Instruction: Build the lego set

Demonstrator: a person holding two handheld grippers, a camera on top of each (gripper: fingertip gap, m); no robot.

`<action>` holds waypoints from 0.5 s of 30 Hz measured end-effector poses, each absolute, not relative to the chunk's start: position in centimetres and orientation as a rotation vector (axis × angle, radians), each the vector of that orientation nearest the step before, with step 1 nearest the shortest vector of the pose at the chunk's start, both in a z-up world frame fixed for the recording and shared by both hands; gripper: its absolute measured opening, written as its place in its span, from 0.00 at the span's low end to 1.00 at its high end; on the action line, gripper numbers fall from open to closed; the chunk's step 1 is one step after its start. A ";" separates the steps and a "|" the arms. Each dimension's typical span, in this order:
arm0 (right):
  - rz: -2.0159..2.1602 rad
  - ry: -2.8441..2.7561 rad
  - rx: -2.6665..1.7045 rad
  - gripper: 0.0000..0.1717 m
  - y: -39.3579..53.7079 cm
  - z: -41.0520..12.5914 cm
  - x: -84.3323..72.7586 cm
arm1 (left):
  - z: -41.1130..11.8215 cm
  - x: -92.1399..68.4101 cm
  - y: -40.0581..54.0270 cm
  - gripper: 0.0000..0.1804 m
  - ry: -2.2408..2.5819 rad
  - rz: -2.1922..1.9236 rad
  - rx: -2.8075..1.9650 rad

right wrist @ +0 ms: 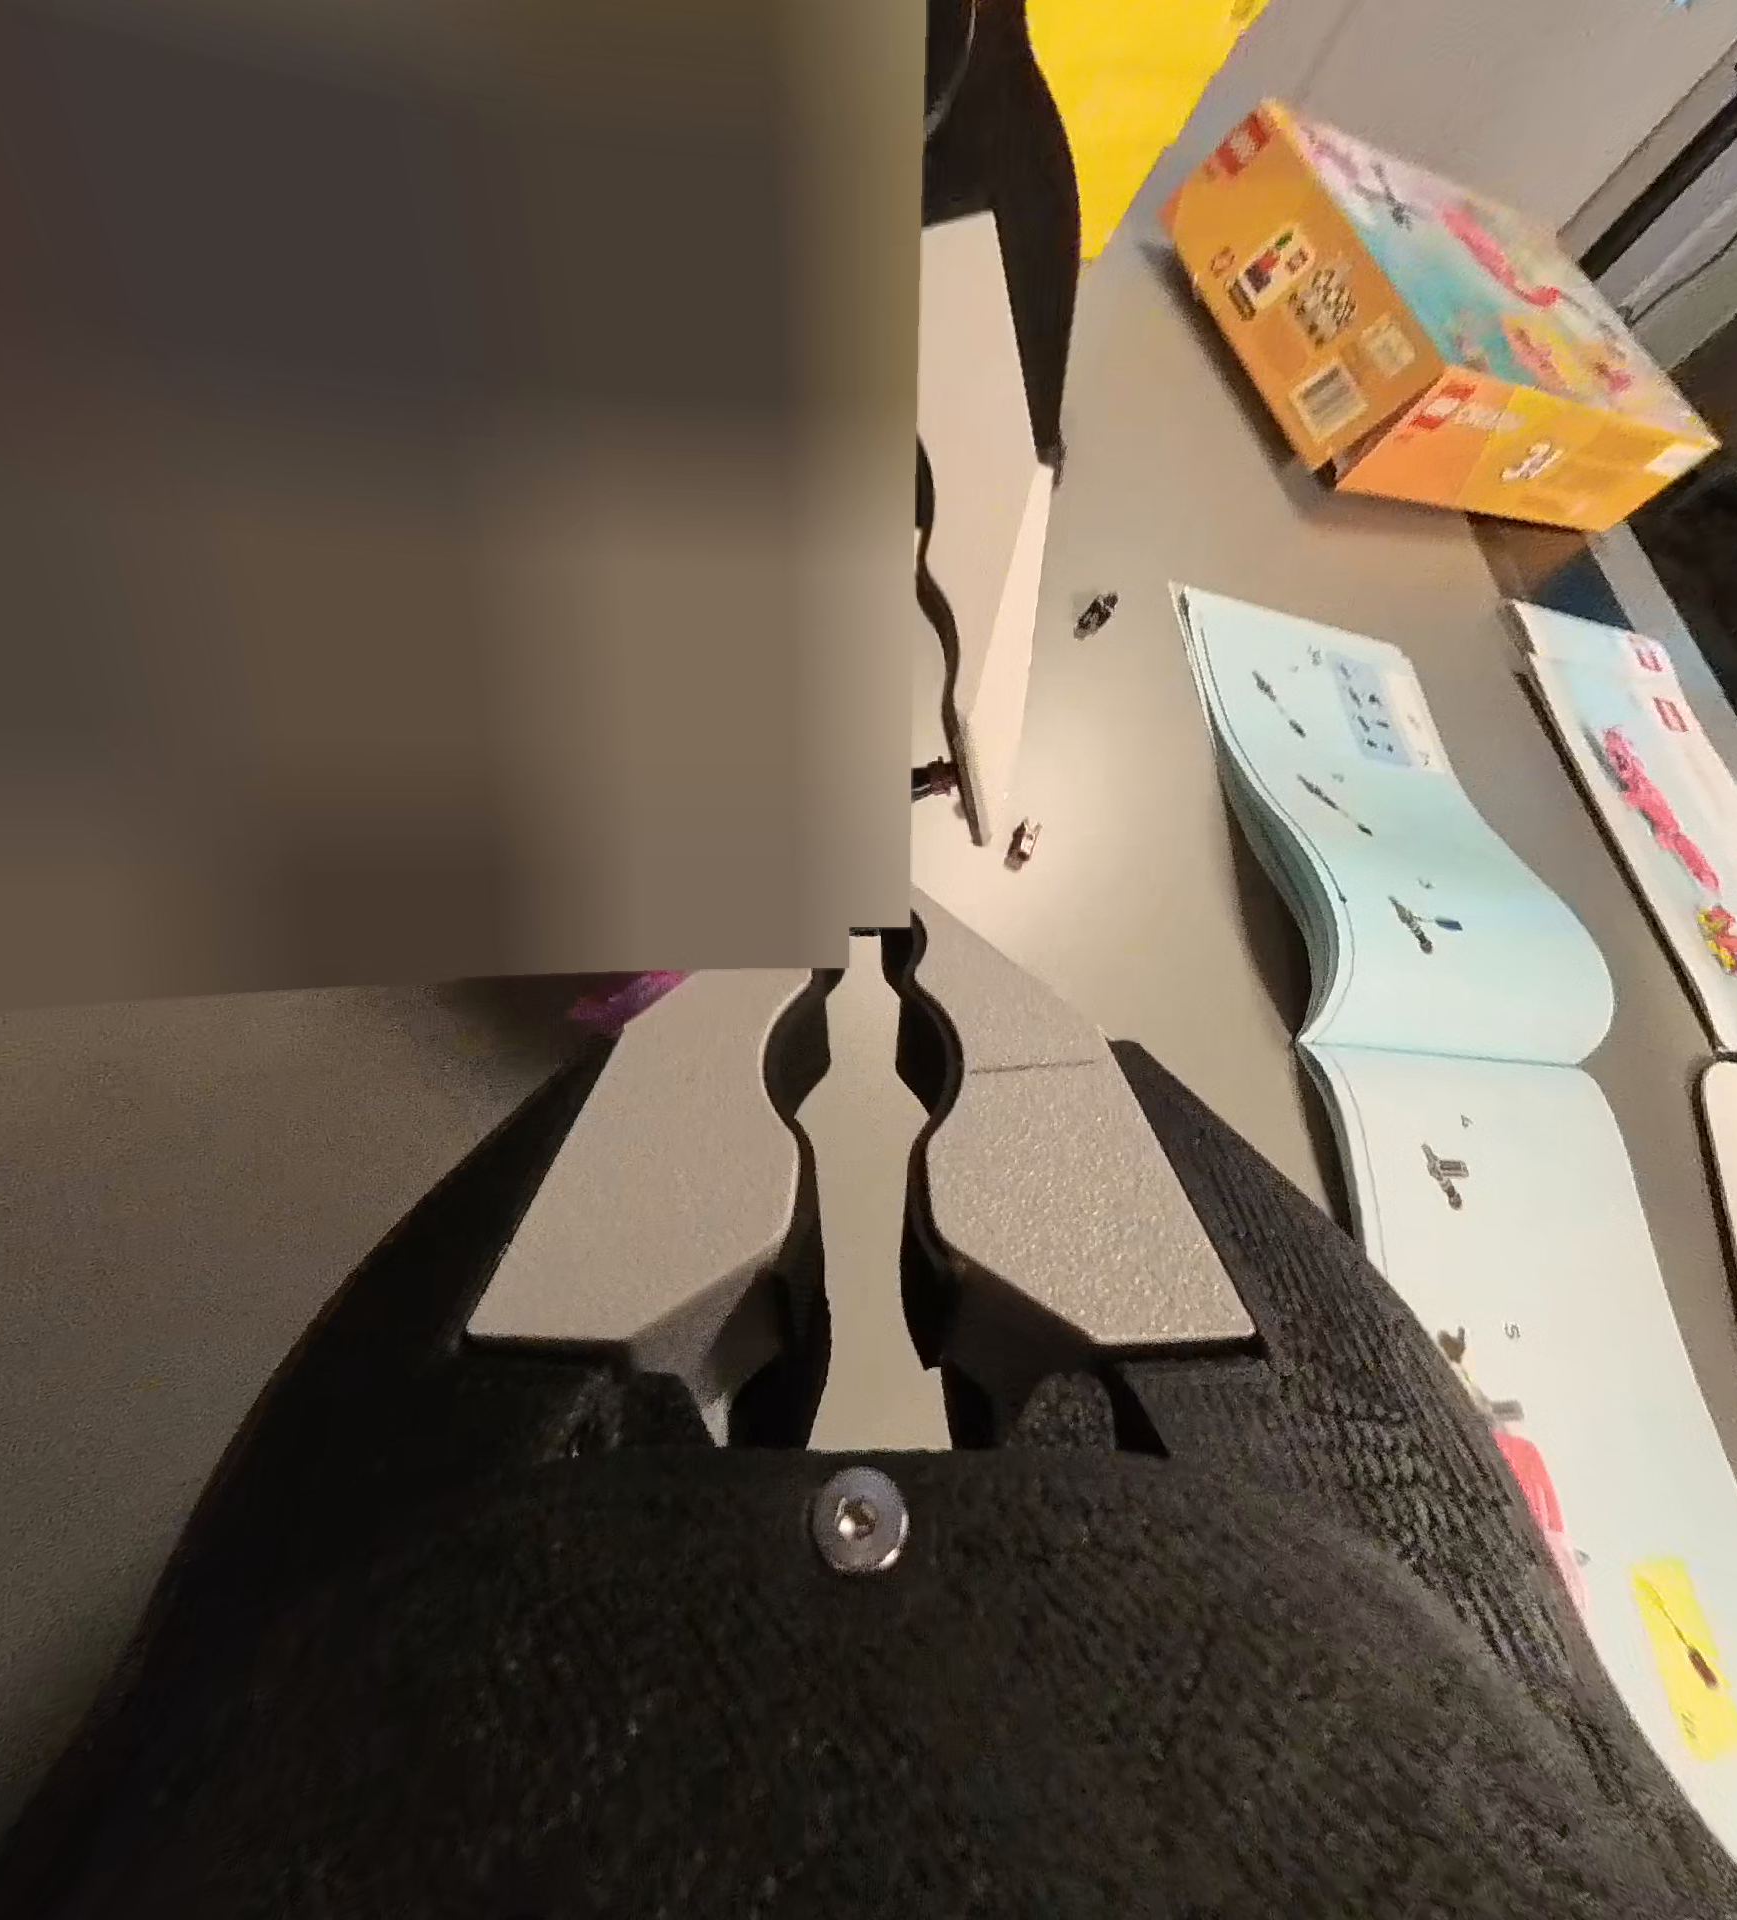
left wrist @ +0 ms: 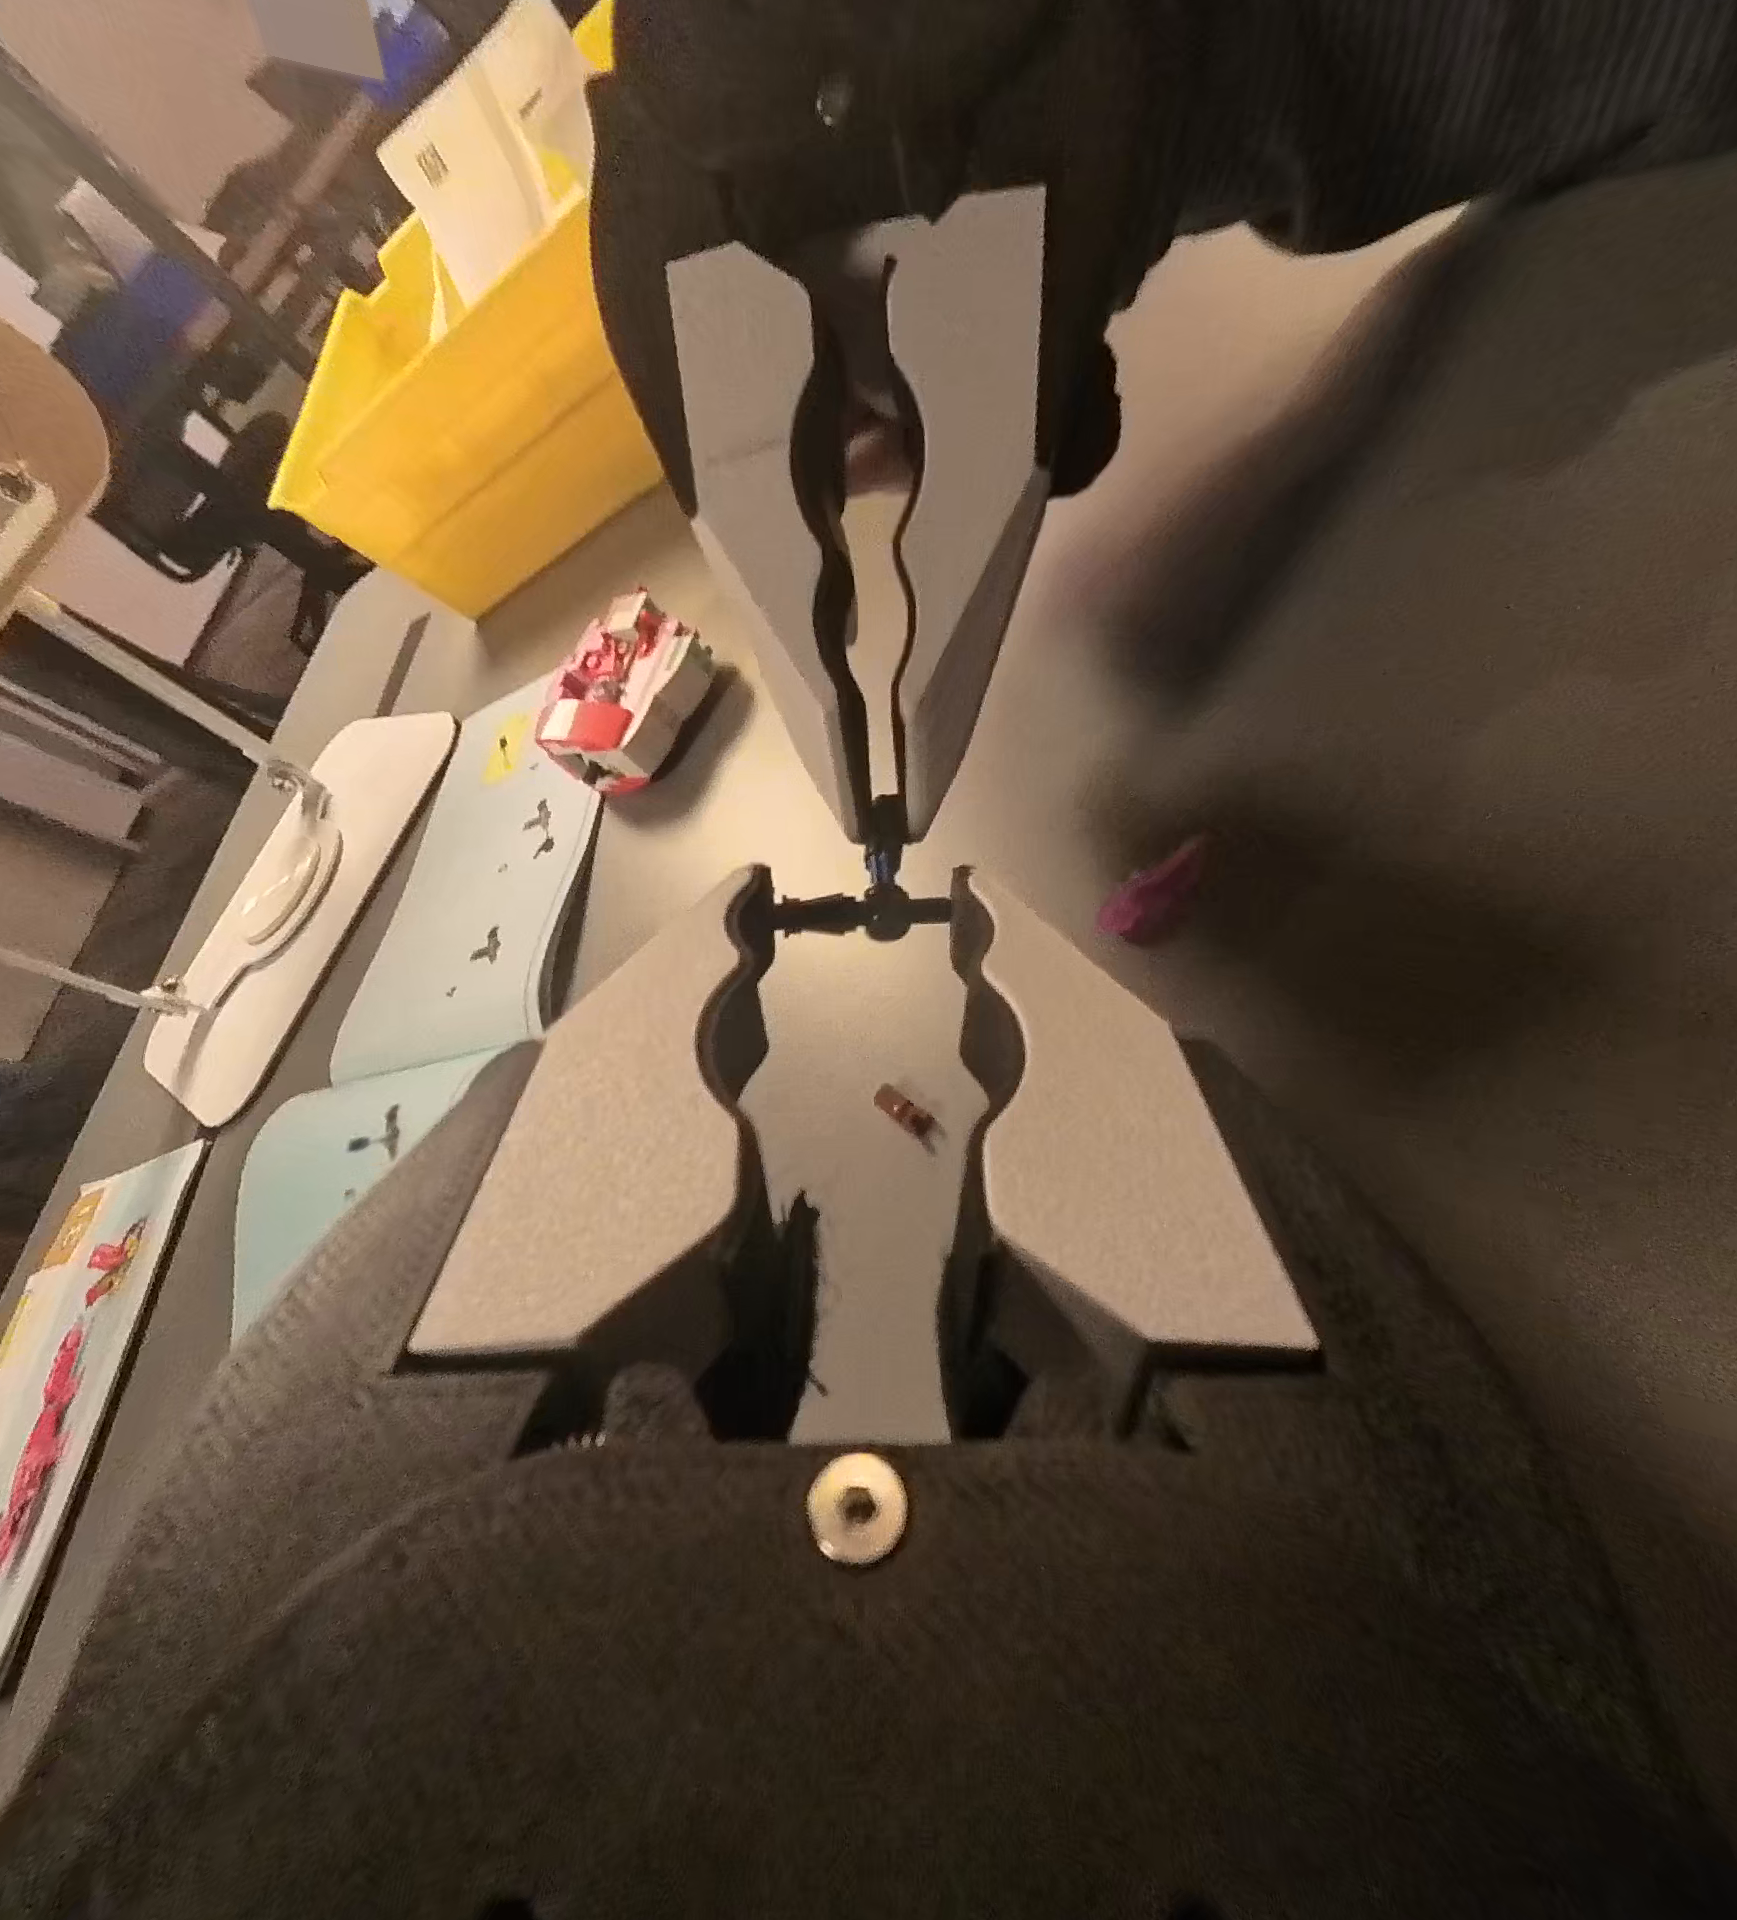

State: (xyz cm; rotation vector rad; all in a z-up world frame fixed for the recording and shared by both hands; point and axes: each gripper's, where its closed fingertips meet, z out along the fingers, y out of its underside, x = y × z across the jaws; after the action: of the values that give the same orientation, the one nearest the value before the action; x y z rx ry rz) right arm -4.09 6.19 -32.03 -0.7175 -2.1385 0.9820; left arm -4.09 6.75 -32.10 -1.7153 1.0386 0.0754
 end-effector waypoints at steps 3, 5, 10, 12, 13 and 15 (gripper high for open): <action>0.917 -2.149 -0.727 0.03 6.5 -32.5 -4.3 | -32.6 -4.4 7.0 0.19 1.031 0.092 -1.748; 0.870 -2.152 -0.720 0.03 6.6 -32.8 -4.5 | -32.8 -4.5 7.1 0.18 1.018 0.080 -1.768; 0.846 -2.176 -0.734 0.03 6.7 -33.3 -4.5 | -33.2 -4.4 7.1 0.18 1.046 0.103 -1.760; 0.863 -2.198 -0.749 0.03 6.5 -33.5 -4.3 | -33.5 -4.3 7.0 0.18 1.083 0.122 -1.751; 0.873 -2.211 -0.758 0.02 6.4 -33.7 -4.2 | -33.7 -4.2 6.9 0.18 1.107 0.134 -1.745; 0.899 -2.241 -0.775 0.02 6.1 -34.0 -3.9 | -34.2 -3.9 6.8 0.18 1.165 0.172 -1.733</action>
State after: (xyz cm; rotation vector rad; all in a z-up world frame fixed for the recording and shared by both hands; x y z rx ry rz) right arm -3.90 6.12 -34.00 -0.7752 -2.2410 0.8986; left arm -3.90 6.78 -34.17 -1.7329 1.1653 0.1722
